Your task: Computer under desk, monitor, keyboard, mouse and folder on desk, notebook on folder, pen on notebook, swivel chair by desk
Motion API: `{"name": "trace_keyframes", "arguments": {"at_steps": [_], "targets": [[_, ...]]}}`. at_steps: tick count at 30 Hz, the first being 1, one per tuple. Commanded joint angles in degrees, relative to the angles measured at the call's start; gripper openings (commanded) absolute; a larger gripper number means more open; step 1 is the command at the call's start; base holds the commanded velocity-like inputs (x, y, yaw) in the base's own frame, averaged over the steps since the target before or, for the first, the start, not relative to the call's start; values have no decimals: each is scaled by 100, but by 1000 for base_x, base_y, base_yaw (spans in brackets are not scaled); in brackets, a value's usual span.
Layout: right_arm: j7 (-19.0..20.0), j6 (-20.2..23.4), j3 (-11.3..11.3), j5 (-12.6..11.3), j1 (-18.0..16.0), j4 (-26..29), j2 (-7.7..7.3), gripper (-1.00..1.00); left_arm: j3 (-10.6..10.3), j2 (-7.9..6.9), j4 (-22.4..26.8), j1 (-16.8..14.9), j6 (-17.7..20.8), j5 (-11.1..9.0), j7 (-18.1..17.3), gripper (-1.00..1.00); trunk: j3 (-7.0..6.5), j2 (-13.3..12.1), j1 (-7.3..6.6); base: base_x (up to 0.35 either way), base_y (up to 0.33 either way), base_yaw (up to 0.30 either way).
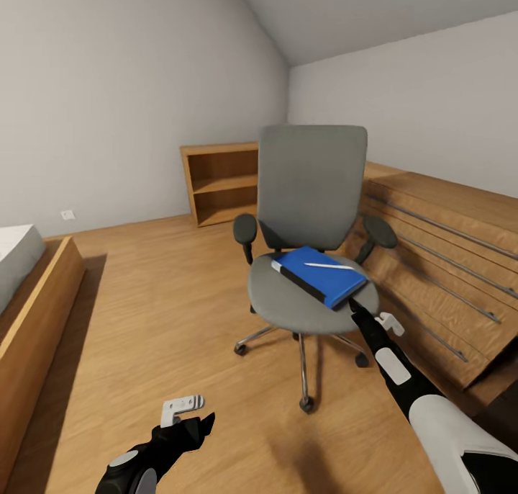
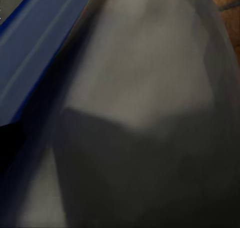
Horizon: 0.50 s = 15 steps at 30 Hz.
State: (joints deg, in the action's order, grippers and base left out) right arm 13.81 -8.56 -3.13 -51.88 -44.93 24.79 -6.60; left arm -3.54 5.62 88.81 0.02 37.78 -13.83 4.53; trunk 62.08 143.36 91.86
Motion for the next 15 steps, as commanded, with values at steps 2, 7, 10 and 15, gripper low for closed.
{"name": "trace_keyframes", "arguments": {"at_steps": [2, 7, 10, 15], "targets": [[72, -5, 41, -59, 2, -598, 142, 100, -6, 1, 5, -3, 24, -62, 48, 100, 15, 0, 4, 314, 0, 224], [78, -5, 41, -59, 1, -598, 142, 100, -9, -5, 5, -3, 28, -71, 43, 100, 29, 0, 4, 151, 0, 113], [78, -5, 40, -59, 2, -598, 142, 100, -13, -1, 5, -4, 31, -75, 38, 100, 31, 0, 4, -117, 0, 18], [78, -5, 40, -59, 1, -598, 142, 100, -15, 0, 5, -5, 36, -76, 31, 100, 31, 0, 4, -293, 0, 3]]}}
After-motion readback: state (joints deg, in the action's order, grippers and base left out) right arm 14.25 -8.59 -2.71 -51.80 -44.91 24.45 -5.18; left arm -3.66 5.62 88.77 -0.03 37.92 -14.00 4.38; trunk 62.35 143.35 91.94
